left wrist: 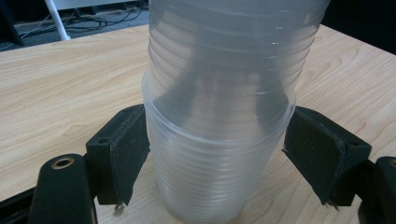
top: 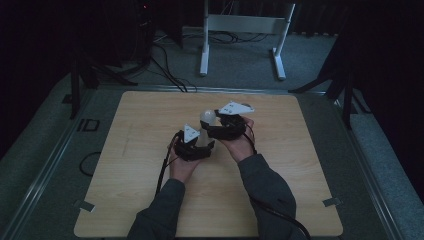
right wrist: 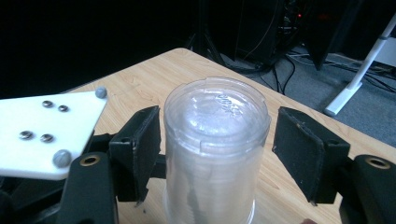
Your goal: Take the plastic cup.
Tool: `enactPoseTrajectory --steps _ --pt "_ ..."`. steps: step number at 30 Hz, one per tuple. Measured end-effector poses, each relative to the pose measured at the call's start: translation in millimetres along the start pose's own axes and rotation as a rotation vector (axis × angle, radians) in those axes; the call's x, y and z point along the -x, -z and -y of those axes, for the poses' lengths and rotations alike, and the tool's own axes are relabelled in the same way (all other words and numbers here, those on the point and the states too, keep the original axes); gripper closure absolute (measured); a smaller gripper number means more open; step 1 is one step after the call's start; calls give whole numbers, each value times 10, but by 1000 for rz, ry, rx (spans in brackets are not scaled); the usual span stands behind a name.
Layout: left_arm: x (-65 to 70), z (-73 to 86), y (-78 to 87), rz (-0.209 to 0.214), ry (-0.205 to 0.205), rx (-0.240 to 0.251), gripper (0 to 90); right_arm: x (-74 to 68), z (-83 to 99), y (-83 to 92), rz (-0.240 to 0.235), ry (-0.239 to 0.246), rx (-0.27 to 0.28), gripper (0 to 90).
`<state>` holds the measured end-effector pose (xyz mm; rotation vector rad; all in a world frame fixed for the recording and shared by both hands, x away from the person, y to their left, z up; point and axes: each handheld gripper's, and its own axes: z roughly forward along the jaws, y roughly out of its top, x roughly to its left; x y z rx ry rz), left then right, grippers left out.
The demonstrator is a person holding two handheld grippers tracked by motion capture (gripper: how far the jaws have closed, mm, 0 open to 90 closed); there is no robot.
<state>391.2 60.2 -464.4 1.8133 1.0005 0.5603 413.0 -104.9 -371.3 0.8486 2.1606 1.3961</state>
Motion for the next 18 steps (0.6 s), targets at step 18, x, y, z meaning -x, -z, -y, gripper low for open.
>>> enactPoseTrajectory --steps 18 --pt "10 3 -1 -12 -14 6 230 22 -17 -103 -5 -12 -18 352"
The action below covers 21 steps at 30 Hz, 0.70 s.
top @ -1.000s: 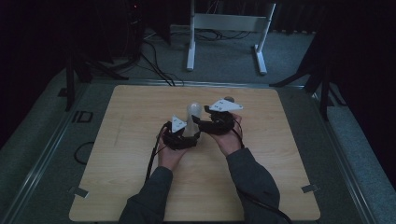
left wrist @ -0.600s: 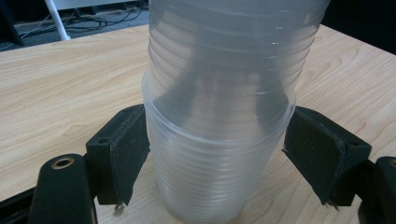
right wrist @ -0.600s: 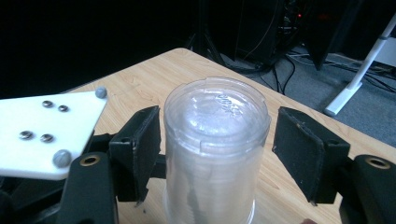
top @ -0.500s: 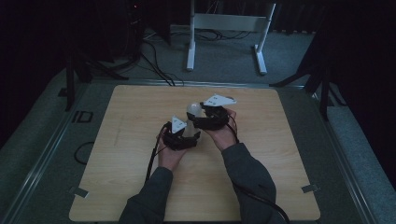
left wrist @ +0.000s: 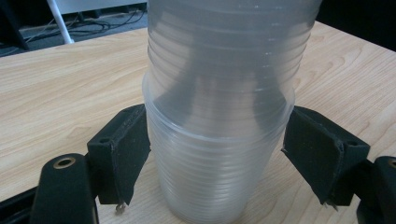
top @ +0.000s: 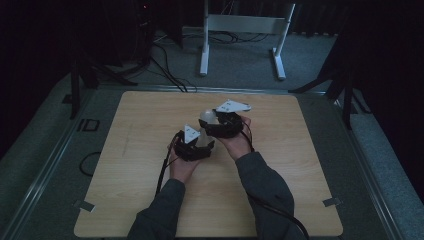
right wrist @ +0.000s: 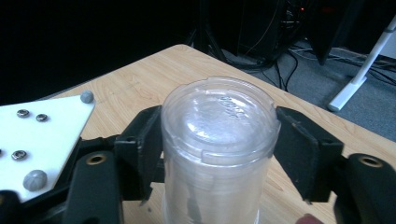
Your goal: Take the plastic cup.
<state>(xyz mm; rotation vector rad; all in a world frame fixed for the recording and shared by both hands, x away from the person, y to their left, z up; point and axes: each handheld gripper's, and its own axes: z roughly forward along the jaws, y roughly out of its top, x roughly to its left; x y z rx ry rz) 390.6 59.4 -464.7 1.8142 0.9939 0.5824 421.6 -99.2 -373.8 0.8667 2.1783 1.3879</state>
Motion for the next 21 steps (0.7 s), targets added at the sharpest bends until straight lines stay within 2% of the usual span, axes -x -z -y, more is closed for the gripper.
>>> enactPoseTrajectory --steps 10,21 --pt "2 3 1 1 -10 -1 239 6 -11 21 -5 -14 -7 387" --pt "0 16 3 0 -4 -2 249 14 -72 85 -8 -18 31 392"
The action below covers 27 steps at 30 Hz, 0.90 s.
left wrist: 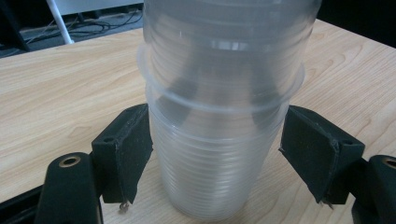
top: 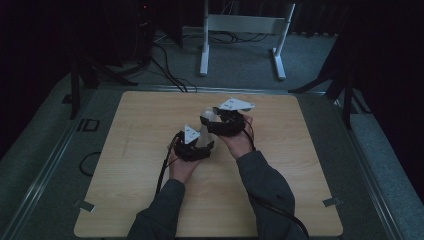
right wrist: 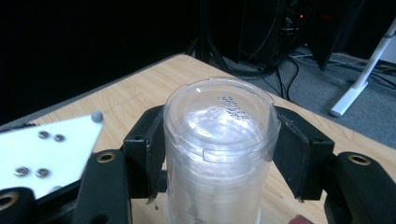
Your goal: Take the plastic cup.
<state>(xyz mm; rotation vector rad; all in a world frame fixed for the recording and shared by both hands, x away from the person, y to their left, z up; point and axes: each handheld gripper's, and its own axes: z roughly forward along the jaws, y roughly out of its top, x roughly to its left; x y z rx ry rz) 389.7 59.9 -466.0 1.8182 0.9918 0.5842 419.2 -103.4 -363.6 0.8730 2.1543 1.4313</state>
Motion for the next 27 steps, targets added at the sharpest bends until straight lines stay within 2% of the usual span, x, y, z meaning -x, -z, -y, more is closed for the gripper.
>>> enactPoseTrajectory --steps 8,14,27 --pt "1 11 7 0 10 -4 246 -8 -97 66 -9 -8 27 402" --pt "-17 18 35 7 22 1 241 -12 -188 131 -11 -32 41 404" --pt "-64 12 128 18 31 12 241 7 -368 298 -28 -42 103 404"
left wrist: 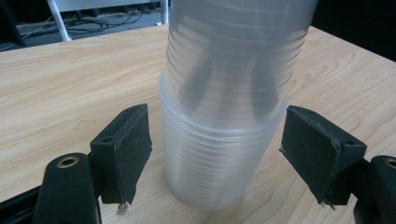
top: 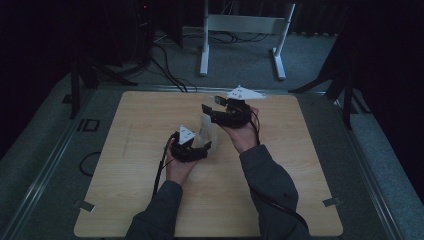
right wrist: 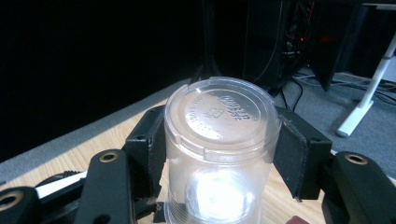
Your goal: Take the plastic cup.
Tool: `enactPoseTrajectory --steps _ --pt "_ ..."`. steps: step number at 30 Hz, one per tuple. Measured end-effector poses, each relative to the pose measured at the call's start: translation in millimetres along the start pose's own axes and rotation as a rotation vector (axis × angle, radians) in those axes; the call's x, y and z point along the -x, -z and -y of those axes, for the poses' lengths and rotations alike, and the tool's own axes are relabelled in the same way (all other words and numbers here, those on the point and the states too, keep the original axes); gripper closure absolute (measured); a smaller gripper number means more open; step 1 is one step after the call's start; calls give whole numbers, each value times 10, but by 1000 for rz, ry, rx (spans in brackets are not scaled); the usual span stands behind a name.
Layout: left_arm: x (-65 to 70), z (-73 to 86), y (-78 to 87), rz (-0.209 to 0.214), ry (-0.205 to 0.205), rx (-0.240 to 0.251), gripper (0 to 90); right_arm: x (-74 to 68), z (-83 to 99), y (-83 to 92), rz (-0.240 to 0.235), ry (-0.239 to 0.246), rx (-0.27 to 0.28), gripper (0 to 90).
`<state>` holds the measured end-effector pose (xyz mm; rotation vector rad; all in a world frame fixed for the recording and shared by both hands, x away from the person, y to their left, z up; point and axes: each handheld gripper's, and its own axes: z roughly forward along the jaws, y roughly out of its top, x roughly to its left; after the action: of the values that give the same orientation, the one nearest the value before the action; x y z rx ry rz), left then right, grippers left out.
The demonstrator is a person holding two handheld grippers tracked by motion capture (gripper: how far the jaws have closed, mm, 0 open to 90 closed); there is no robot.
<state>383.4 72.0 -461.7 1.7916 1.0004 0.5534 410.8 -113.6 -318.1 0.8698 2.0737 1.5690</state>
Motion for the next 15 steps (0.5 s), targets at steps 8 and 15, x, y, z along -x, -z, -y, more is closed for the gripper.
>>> enactPoseTrajectory --steps 8,15 --pt "7 -8 63 7 0 7 241 67 -105 169 5 -10 40 404" --pt "24 -17 90 12 -7 16 242 160 -121 308 25 -8 46 404"
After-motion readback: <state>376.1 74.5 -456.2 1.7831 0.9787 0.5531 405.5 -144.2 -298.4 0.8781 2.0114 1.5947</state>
